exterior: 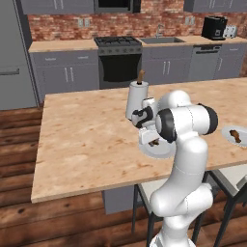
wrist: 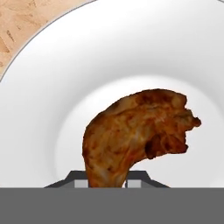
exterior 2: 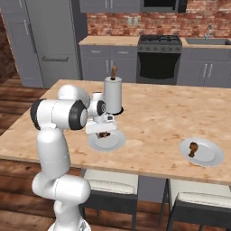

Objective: Take the chicken drumsticks from the pan and place one on each plate on the dining counter.

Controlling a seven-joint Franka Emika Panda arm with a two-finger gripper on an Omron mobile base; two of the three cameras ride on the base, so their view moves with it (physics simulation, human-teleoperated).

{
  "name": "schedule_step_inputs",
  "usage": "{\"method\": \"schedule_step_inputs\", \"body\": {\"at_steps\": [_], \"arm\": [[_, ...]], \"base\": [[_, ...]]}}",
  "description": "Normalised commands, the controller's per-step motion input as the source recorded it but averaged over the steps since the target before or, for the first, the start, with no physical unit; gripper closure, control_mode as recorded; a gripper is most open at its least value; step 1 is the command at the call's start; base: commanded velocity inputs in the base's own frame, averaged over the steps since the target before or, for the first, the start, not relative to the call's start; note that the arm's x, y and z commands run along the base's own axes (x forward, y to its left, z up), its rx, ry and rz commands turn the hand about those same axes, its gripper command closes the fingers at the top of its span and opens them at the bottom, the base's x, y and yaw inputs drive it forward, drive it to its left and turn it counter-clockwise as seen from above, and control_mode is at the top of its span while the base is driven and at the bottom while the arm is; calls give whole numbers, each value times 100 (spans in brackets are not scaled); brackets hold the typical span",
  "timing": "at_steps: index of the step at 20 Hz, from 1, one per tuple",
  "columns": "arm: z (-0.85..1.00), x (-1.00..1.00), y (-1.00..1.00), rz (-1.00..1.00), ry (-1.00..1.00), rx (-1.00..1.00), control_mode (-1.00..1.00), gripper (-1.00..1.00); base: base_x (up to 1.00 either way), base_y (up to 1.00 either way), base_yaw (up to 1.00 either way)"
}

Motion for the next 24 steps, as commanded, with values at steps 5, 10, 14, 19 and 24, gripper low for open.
{"method": "schedule_step_inputs", "body": {"at_steps": [5,10,14,19,24], "arm": [[-22,0,0,3,0,0,-100,100],[-18,0,-3,1,0,0,-100,-100],[-6,0,-11,3,0,0,-100,-100],[0,0,-17,1,0,0,-100,-100],[0,-1,-14,0,0,0,-100,-100]], "base": [[0,0,0],[0,0,0],[0,0,0],[0,0,0],[0,0,0]]}}
